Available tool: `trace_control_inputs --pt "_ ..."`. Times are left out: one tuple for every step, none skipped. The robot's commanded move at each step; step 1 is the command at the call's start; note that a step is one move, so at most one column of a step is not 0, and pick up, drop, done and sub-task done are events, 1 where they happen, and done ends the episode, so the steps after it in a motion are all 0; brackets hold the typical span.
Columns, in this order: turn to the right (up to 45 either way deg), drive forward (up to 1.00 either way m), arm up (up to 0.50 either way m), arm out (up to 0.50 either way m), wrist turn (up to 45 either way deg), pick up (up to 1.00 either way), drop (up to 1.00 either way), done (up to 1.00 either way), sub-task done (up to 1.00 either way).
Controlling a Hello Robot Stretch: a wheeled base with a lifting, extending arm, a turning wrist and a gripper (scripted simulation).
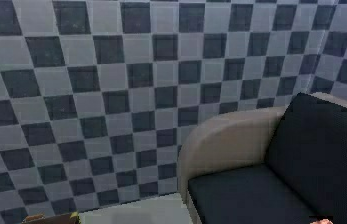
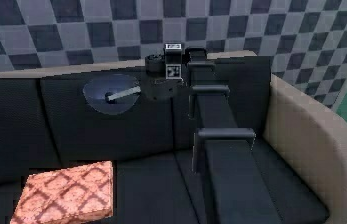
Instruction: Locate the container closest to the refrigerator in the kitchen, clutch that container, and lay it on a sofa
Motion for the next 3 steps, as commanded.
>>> trace_control_inputs --pt "0.0 0.0 -0.38 0.0 0.0 0.0 0.0 0.0 0.0" --pt "0.0 0.0 -0.32 0.0 0.0 0.0 0.0 0.0 0.0" --pt "0.0 0.0 0.0 0.0 0.0 0.0 1.0 0.0 0.0"
